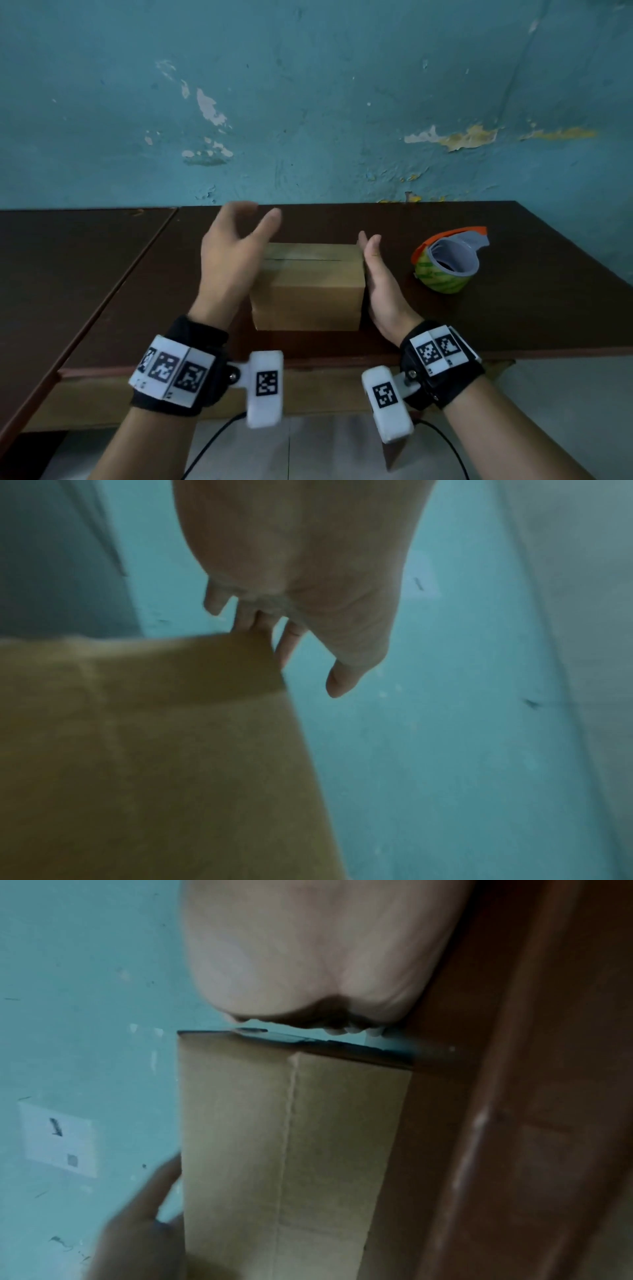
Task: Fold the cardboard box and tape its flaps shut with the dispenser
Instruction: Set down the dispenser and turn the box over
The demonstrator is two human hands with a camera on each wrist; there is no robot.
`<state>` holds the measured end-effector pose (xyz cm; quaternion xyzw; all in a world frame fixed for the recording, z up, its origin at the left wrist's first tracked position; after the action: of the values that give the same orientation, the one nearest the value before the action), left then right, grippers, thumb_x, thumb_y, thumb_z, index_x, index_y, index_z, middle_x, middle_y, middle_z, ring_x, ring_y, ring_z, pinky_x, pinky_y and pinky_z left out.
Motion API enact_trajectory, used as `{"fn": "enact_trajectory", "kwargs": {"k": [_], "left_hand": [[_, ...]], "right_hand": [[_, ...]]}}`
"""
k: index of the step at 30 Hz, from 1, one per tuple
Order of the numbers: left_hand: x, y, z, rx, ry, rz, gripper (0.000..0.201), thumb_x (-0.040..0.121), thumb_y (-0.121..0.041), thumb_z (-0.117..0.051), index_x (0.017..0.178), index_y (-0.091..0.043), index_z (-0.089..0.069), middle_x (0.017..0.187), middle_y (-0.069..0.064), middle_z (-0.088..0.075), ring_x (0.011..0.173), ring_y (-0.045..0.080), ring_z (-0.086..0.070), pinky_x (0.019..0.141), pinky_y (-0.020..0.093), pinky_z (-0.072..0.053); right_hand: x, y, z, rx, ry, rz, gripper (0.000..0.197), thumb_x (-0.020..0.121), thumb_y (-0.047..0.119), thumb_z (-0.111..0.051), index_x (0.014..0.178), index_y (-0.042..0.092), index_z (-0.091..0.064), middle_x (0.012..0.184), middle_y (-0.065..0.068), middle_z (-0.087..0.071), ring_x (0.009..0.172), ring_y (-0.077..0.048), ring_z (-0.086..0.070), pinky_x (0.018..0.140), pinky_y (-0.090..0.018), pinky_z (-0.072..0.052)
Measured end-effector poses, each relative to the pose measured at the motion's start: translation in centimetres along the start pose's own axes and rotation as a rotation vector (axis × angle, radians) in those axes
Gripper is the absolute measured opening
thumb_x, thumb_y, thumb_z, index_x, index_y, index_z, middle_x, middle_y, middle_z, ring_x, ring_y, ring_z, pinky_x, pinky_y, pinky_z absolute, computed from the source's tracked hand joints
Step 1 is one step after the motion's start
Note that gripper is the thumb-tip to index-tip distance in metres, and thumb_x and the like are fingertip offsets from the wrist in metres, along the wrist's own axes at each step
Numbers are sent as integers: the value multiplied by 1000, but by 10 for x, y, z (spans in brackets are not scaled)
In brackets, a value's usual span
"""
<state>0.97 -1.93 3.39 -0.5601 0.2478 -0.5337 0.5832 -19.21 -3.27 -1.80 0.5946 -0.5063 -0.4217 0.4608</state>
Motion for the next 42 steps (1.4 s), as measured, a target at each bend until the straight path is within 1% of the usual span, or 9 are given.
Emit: {"fn": "enact_trajectory", "kwargs": {"k": [3, 6, 12, 17, 25, 28, 31, 37, 42], "left_hand": [[-6, 16, -1, -232, 100, 321, 56, 93, -51, -71, 140, -23, -59, 135, 0, -65, 122, 19, -63, 101, 41, -52], [-22, 12, -9, -446, 292, 530, 42, 95, -49, -65, 121, -17, -71, 110, 8, -79, 93, 21, -76, 76, 37, -55], [-30, 15, -26, -527, 348, 489, 47, 101, -48, -53, 74, -29, -86, 84, 4, -82, 72, 16, -77, 75, 37, -56], [-31, 14, -26, -584, 253, 497, 48, 97, -57, -55, 128, -23, -70, 106, 8, -82, 98, 25, -78, 81, 42, -57], [-21, 14, -26, -606, 281, 528, 59, 99, -61, -51, 140, -19, -61, 120, 8, -78, 108, 24, -75, 86, 41, -57], [-16, 18, -16, -553, 258, 430, 60, 101, -64, -47, 142, -22, -59, 136, 4, -70, 121, 22, -69, 103, 46, -52], [-12, 24, -6, -370, 321, 97, 69, 88, -69, -61, 146, -33, -54, 146, -13, -62, 137, 12, -57, 117, 49, -41], [-9, 13, -16, 189, 545, -307, 102, 57, -59, -94, 146, -28, -54, 136, -15, -60, 123, 0, -57, 104, 33, -53], [-4, 23, -13, 28, 316, -237, 86, 64, -54, -95, 140, -28, -62, 129, -15, -62, 116, -3, -59, 94, 19, -52]], "right_hand": [[-1, 1, -1, 8, -14, -1, 93, 83, 76, -27, 162, 30, -9, 170, 8, -10, 155, -10, -18, 127, -41, -18], [0, 2, -1, 22, -16, 0, 85, 89, 73, -26, 162, 31, -13, 170, 6, -16, 153, -13, -26, 125, -42, -24], [4, -1, 4, 76, -100, 30, 71, 99, 68, -31, 160, 32, -25, 167, 2, -28, 150, -19, -35, 124, -48, -28], [5, -2, 4, 98, -105, 53, 66, 101, 62, -29, 160, 30, -27, 167, 2, -27, 150, -18, -34, 124, -47, -26], [6, 3, 8, 53, -90, 36, 64, 104, 59, -27, 156, 23, -37, 147, -1, -54, 127, -16, -58, 98, -30, -51], [8, 5, 13, -3, -123, 65, 65, 104, 57, -25, 154, 19, -40, 152, -3, -50, 133, -16, -54, 112, -38, -44], [11, 7, 20, -40, -167, 92, 65, 105, 58, -23, 149, 17, -48, 150, -4, -54, 135, -16, -53, 120, -44, -34], [6, 12, 26, -119, -196, 70, 63, 106, 55, -23, 131, 13, -62, 123, -10, -69, 113, -22, -66, 88, -32, -53], [9, 12, 36, -56, -245, 75, 62, 106, 57, -23, 125, 16, -65, 120, -6, -74, 118, -19, -66, 108, -40, -46]]}}
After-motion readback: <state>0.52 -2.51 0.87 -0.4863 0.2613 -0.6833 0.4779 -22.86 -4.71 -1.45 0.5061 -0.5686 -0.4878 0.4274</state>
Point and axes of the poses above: each hand's wrist, its own x-axis towards the middle knuckle, its own z-axis out of the back of the hand, y = z × x, the point moved 1 cm from there along x, towards the middle knuckle
